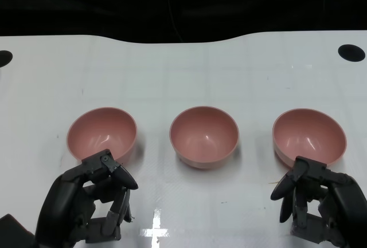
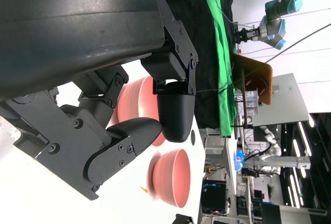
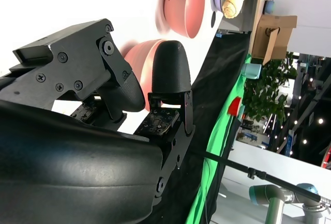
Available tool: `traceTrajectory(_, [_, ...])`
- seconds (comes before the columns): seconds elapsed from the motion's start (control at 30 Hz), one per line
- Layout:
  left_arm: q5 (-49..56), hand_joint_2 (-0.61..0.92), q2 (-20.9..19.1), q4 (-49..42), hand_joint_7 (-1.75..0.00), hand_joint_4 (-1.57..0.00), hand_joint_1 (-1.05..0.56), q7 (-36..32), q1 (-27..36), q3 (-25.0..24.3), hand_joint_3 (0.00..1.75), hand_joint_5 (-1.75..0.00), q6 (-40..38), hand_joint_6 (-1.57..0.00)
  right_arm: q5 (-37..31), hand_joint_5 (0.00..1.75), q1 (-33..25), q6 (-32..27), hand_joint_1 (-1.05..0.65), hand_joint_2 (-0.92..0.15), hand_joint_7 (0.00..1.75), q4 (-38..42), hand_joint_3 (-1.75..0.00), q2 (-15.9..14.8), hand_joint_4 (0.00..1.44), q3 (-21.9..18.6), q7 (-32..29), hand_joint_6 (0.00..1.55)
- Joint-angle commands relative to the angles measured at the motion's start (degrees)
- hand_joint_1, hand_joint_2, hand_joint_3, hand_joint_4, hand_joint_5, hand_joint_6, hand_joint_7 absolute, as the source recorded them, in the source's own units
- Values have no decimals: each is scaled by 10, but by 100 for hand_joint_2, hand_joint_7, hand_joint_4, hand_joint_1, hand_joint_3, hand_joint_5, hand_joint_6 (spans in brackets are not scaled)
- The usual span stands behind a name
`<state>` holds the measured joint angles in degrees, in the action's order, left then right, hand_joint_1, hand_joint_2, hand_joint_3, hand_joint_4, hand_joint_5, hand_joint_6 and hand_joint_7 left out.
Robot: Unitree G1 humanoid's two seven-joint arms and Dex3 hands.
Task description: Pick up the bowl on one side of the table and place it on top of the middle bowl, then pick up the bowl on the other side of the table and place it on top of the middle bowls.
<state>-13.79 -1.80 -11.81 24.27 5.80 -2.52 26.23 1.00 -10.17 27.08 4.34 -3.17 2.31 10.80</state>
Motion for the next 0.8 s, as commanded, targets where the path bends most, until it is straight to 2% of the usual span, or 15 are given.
traceTrajectory(0.03, [0,41,-8,-2,-143,-90,-20,0,2,-4,130,-170,5,-85,2,162,1,0,-4,-28,130,2,-151,-5,90,-4,-2,86])
traceTrajectory(0.17, [-2,41,-7,-1,-143,-90,-20,1,0,-3,130,-170,4,-84,11,155,0,-7,-5,-31,125,-7,-145,-6,87,-6,2,83])
traceTrajectory(0.23, [-2,42,-7,-3,-143,-90,-21,2,0,-3,130,-170,5,-84,15,143,0,-9,-8,-40,113,-8,-126,-6,84,-6,5,80])
traceTrajectory(0.3, [0,42,-7,-5,-143,-89,-21,1,-1,-3,130,-170,8,-84,19,139,0,-10,-8,-43,109,-11,-120,-6,84,-6,7,80])
traceTrajectory(0.33, [2,42,-7,-6,-144,-89,-21,0,-1,-3,130,-170,10,-84,21,128,0,-10,-8,-50,98,-12,-107,-6,78,-6,8,75])
traceTrajectory(0.37, [3,42,-7,-6,-144,-89,-21,0,-1,-3,130,-170,11,-84,22,124,0,-10,-8,-53,93,-13,-101,-5,76,-6,9,73])
traceTrajectory(0.5, [3,42,-6,-9,-144,-89,-21,0,-3,-3,130,-171,13,-83,4,113,6,-6,-9,-63,80,-16,-80,-18,63,-5,9,63])
traceTrajectory(0.7, [4,42,-6,-11,-145,-88,-21,-1,-5,-3,129,-171,13,-83,-21,106,9,-8,-12,-67,75,-22,-68,-29,55,-4,1,54])
traceTrajectory(0.73, [4,42,-6,-12,-145,-88,-21,-1,-6,-3,129,-171,13,-83,-52,105,9,-13,-12,-68,75,-30,-68,-38,55,-8,-12,54])
traceTrajectory(0.77, [5,42,-5,-13,-145,-89,-22,-1,-7,-3,129,-172,13,-83,-76,90,9,-17,-28,-75,56,-37,-38,-45,39,-10,-22,42])
traceTrajectory(0.8, [6,42,-6,-14,-145,-89,-22,-2,-8,-3,130,-172,15,-83,-101,83,9,-21,-34,-81,44,-45,-21,-51,34,-12,-32,41])
